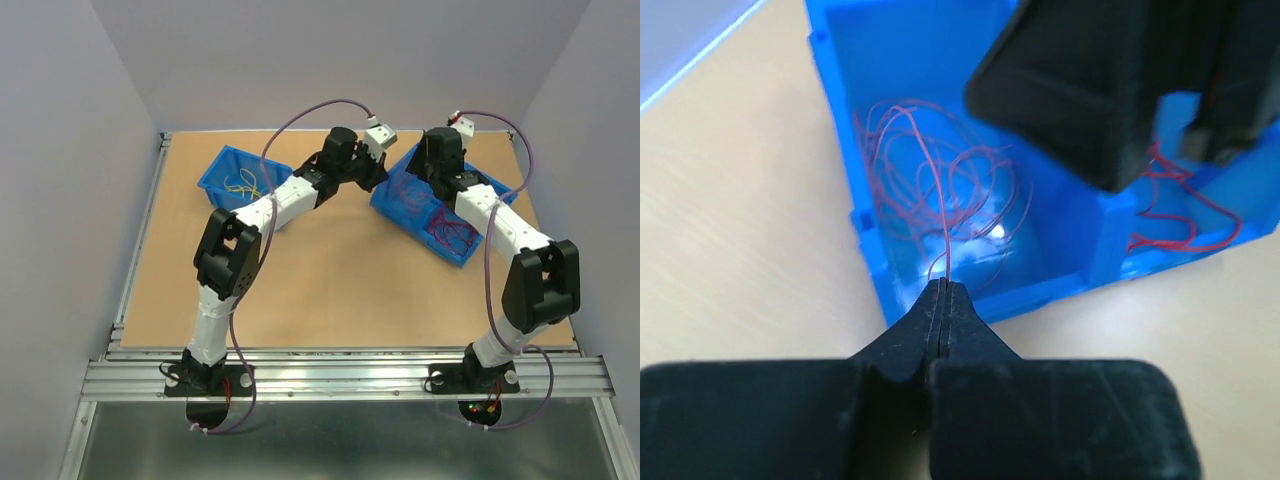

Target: Untangle the cables

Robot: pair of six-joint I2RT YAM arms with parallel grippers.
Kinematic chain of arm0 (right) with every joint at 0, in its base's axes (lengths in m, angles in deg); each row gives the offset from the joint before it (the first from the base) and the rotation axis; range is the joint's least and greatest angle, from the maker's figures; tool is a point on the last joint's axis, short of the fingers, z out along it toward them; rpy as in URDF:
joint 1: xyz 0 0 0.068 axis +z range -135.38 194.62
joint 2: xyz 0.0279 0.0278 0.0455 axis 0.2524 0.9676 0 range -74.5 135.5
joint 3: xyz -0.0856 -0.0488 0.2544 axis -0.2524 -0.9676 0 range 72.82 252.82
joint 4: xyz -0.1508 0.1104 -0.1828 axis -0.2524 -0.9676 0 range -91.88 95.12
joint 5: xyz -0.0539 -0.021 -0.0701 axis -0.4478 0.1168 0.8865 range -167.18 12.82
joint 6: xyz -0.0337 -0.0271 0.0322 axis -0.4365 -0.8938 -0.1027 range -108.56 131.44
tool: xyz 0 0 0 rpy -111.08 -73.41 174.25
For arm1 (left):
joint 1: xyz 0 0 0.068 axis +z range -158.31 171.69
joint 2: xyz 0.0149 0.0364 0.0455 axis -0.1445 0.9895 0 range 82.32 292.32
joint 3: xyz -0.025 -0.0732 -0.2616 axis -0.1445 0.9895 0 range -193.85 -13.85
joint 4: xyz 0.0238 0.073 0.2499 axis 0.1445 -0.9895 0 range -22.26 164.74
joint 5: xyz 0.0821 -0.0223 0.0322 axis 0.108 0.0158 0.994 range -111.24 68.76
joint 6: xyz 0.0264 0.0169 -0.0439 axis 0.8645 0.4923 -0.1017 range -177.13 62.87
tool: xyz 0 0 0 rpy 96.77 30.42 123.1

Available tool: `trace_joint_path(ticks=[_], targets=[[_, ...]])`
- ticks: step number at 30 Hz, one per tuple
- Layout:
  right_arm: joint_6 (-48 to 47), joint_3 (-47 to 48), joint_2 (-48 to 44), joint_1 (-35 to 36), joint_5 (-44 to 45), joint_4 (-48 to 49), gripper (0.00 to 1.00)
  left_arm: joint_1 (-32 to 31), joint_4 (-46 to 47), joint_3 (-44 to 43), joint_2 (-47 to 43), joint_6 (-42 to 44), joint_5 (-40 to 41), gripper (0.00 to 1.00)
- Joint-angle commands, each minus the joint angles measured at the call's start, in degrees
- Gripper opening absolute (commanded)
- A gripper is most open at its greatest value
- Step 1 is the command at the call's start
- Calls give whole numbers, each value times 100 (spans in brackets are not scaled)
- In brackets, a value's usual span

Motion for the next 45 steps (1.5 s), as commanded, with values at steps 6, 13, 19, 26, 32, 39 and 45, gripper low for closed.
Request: trace_joint_path(ticks=[6,13,19,26,32,39,45], targets=[[-43,-345,-700,9,753,449,63,-456,-92,-1390,706,-259,712,0],[36,-573,-920,-8,938,616,63,-491,-961,-2806,1902,-225,1064,25],[45,-731,-1149,-8,1000,687,75,-491,-664,-1702,755,276,1855,79],[-122,-1267,-1982,-8,438,739,100,-456,-269,502,-1854,821,2145,94],[-350,-2320,-3520,1,-430,836,100,-61,268,3087,-4544,733,2006,99],[-386,-3972,-5761,1,-547,967,100,782,443,5645,-7497,1155,2319,99],[-246,-4467,-6624,1,-688,1082,100,1029,515,7123,-9635,1033,2260,99]])
